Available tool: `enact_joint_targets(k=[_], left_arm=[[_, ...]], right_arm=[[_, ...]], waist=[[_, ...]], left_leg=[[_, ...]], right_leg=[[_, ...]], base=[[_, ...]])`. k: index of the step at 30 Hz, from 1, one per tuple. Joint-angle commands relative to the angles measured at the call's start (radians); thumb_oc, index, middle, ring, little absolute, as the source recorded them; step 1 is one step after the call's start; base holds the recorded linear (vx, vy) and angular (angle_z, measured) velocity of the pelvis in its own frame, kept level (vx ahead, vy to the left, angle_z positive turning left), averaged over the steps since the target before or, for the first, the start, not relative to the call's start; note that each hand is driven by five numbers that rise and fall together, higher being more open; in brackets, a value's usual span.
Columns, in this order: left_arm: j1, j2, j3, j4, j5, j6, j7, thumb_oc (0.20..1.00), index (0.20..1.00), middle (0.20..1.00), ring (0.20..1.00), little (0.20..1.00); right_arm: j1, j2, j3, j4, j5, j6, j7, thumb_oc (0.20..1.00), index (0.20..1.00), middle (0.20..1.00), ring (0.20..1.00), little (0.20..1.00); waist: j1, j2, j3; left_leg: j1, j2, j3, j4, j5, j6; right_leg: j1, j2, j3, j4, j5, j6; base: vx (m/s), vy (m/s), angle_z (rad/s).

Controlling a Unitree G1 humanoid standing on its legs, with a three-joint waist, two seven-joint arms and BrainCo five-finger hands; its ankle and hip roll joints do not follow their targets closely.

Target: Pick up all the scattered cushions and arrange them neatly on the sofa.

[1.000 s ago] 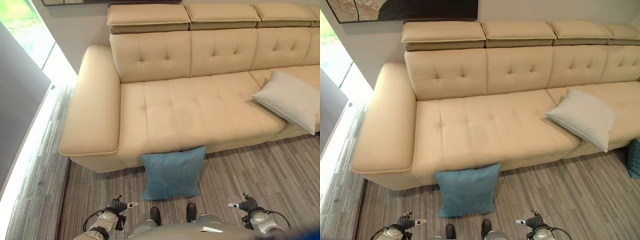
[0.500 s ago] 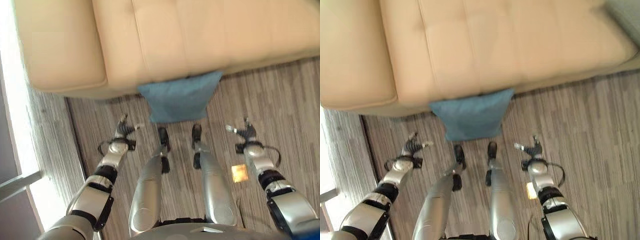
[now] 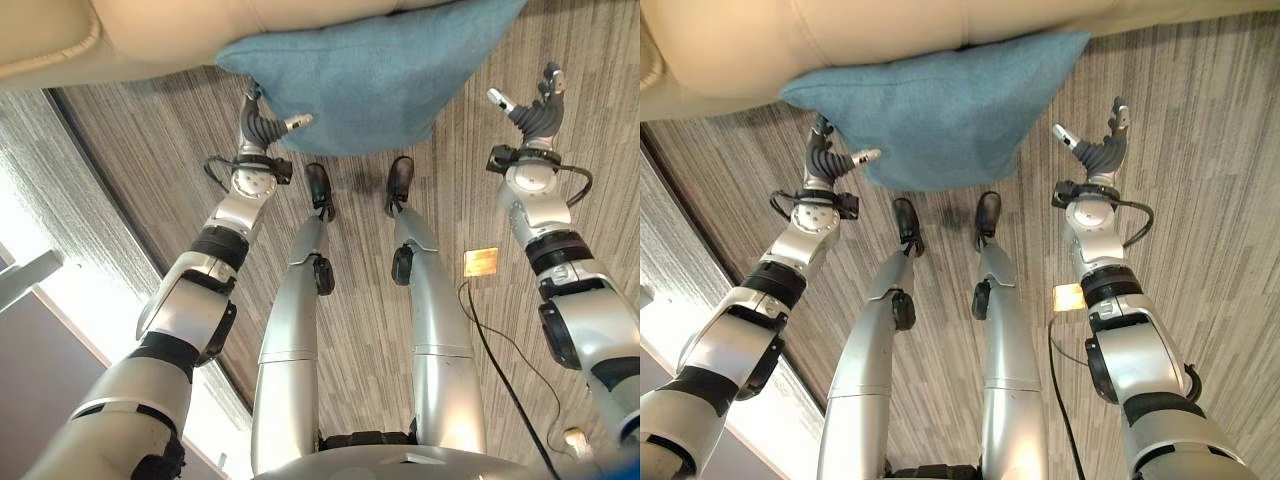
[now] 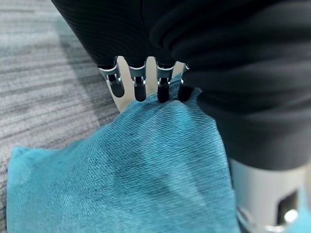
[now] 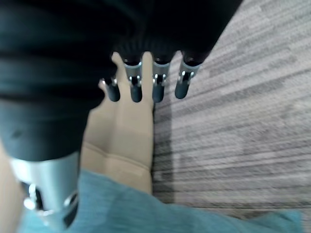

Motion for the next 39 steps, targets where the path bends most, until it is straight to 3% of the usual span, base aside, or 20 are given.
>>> enact_joint_targets(k=[1, 6, 9, 15, 23, 30, 39], left_arm=[[0.161, -0.026, 0.023, 0.007, 0.037, -0.005, 0.053, 1.000, 1.000, 1.000, 1.000, 1.000], [0.187, -0.048, 0.039, -0.056, 0.040, -0.010, 0.087, 1.000, 1.000, 1.000, 1.000, 1.000], [0.259, -0.085, 0.102, -0.156, -0.019, -0.073, 0.132, 1.000, 1.000, 1.000, 1.000, 1.000], [0.397, -0.123, 0.191, -0.232, -0.068, -0.133, 0.195, 1.000, 1.000, 1.000, 1.000, 1.000], [0.428, -0.114, 0.159, -0.173, -0.084, -0.087, 0.103, 1.000, 1.000, 1.000, 1.000, 1.000], [0.273, -0.032, 0.080, -0.084, -0.050, -0.029, 0.051, 1.000, 1.000, 1.000, 1.000, 1.000], [0.081, 0.053, -0.006, -0.071, -0.084, -0.034, 0.007, 1.000, 1.000, 1.000, 1.000, 1.000]], right_arm=[[0.171, 0.002, 0.006, -0.055, 0.010, -0.048, -0.051, 1.000, 1.000, 1.000, 1.000, 1.000], [0.177, 0.023, 0.008, -0.059, -0.023, -0.048, -0.068, 1.000, 1.000, 1.000, 1.000, 1.000], [0.228, 0.062, 0.000, -0.065, -0.032, -0.062, -0.072, 1.000, 1.000, 1.000, 1.000, 1.000], [0.290, 0.096, -0.019, -0.074, -0.031, -0.101, -0.077, 1.000, 1.000, 1.000, 1.000, 1.000], [0.297, 0.088, -0.026, -0.081, -0.037, -0.092, -0.063, 1.000, 1.000, 1.000, 1.000, 1.000], [0.199, 0.017, 0.006, -0.058, -0.040, -0.049, -0.050, 1.000, 1.000, 1.000, 1.000, 1.000], [0.030, -0.100, 0.114, -0.032, 0.016, -0.028, 0.048, 1.000, 1.000, 1.000, 1.000, 1.000]], waist=[[-0.021, 0.032, -0.147], [-0.014, 0.035, -0.133], [-0.001, 0.036, -0.147], [0.022, 0.030, -0.185], [0.024, 0.026, -0.210], [0.004, 0.026, -0.213], [-0.008, 0.029, -0.185]], left_leg=[[-0.044, 0.030, -0.035, 0.019, -0.056, -0.089], [-0.106, 0.022, -0.048, 0.035, -0.055, -0.069], [-0.103, 0.017, -0.056, 0.022, -0.048, -0.068], [-0.093, 0.018, -0.069, -0.026, -0.028, -0.083], [-0.114, 0.020, -0.086, -0.036, -0.016, -0.083], [-0.188, 0.025, -0.094, 0.010, -0.025, -0.076], [-0.271, 0.025, -0.094, 0.089, -0.054, -0.054]], right_leg=[[-0.006, -0.075, 0.068, 0.025, -0.059, 0.139], [-0.079, -0.060, 0.082, 0.052, -0.055, 0.141], [-0.081, -0.050, 0.074, 0.052, -0.055, 0.137], [-0.070, -0.043, 0.057, 0.027, -0.049, 0.136], [-0.089, -0.042, 0.048, 0.028, -0.044, 0.137], [-0.155, -0.047, 0.058, 0.070, -0.053, 0.137], [-0.241, -0.046, 0.081, 0.144, -0.075, 0.138]], base=[[0.02, -0.002, 0.07], [0.03, -0.045, 0.03], [0.02, -0.082, 0.02], [-0.02, -0.066, 0.02], [-0.01, -0.023, 0.04], [0.02, -0.002, 0.00], [0.06, 0.000, -0.03]])
